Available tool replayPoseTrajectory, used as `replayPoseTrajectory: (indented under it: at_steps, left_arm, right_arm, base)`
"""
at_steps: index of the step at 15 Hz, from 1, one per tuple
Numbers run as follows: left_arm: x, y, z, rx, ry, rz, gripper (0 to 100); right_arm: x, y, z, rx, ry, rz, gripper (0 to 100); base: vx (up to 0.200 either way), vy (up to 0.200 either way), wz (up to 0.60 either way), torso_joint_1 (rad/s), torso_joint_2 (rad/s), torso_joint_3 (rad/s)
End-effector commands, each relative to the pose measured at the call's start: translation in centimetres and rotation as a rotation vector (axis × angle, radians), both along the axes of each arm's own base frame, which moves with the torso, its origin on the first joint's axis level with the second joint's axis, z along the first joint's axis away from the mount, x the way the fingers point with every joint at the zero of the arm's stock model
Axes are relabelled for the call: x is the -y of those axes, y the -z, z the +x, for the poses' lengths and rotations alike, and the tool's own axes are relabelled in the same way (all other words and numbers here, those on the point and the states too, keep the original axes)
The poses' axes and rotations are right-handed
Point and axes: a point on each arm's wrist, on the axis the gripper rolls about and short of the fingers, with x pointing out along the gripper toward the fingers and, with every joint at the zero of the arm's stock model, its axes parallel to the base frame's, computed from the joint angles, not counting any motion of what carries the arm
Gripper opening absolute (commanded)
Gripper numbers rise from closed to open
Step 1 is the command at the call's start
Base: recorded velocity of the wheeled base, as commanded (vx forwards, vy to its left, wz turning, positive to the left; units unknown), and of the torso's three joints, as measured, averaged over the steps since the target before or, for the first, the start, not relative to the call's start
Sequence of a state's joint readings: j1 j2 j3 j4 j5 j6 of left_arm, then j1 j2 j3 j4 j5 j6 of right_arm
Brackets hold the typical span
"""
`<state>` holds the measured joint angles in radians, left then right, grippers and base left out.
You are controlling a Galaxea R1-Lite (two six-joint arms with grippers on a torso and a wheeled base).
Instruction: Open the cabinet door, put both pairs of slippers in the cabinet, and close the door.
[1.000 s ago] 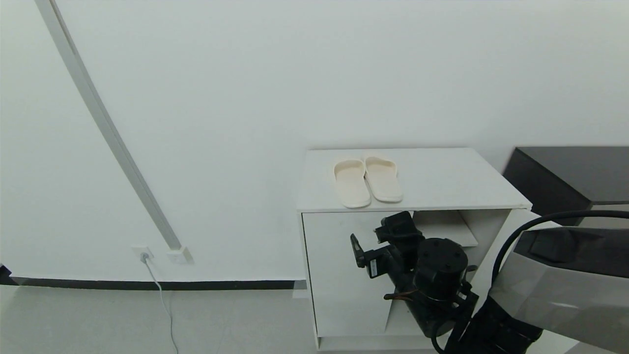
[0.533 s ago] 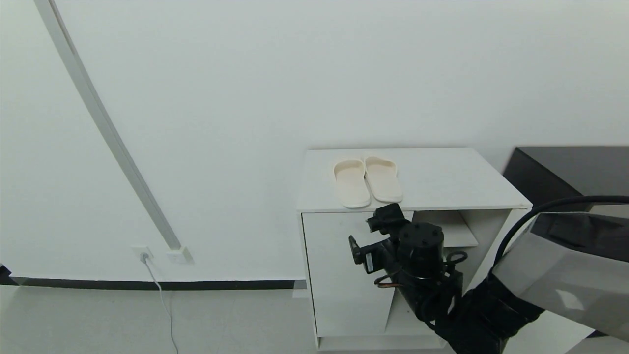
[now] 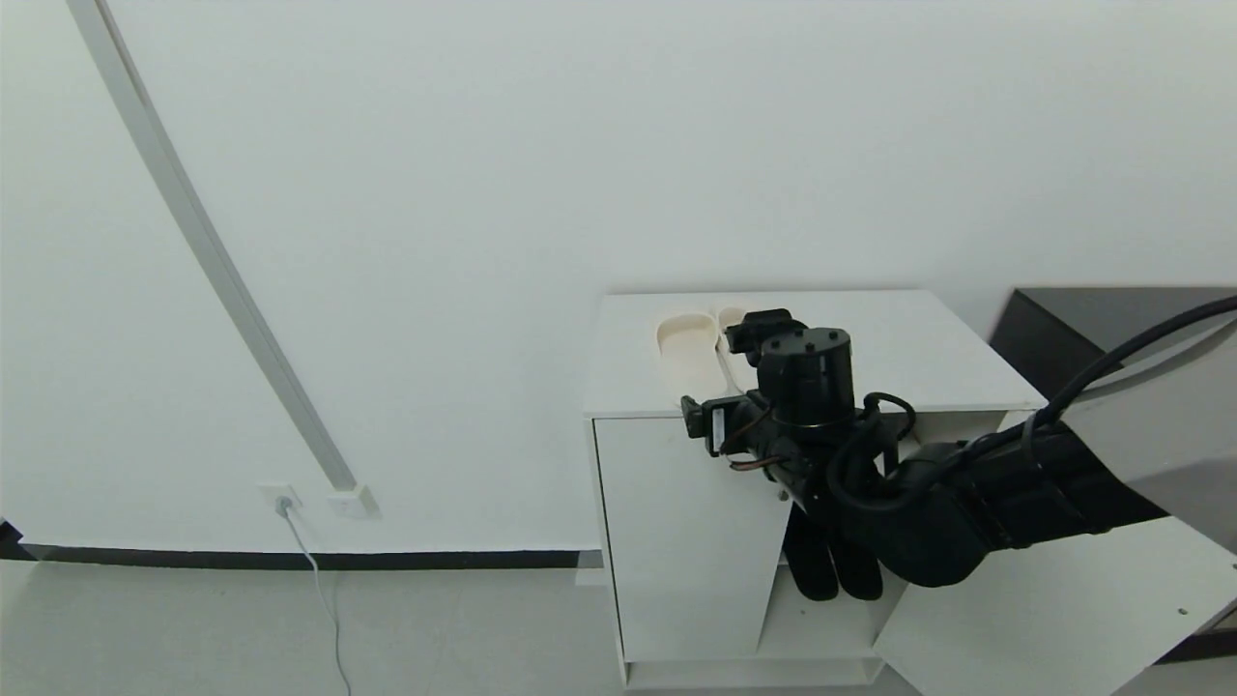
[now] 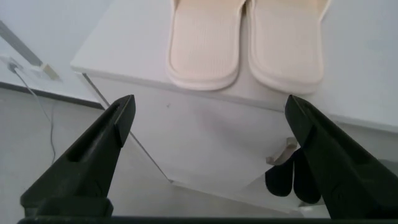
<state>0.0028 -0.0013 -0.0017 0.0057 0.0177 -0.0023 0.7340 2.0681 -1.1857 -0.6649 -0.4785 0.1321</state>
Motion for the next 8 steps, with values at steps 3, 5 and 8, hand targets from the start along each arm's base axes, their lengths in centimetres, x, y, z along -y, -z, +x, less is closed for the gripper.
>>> replayPoseTrajectory:
  at_steps: [3, 5, 8]
  left_arm:
    - [0.0, 0.0, 0.0, -0.002, -0.001, 0.001, 0]
    - [0.0, 0.0, 0.0, -0.002, -0.001, 0.001, 0]
    - [0.0, 0.0, 0.0, -0.002, -0.001, 0.001, 0]
  right_arm:
    - [0.4, -0.9, 0.0, 0.016, 0.012, 0.015, 100]
    - [0.8, -0.2, 0.2, 0.005, 0.031, 0.002, 100]
    - [1.0, 1.6, 1.1, 0.004, 0.049, -0.005, 100]
  base:
    - [0.2, 0.0, 0.0, -0.006, 0.0, 0.002]
    - [0.2, 0.0, 0.0, 0.002, 0.0, 0.005]
    - [0.2, 0.0, 0.0, 0.004, 0.0, -0.002]
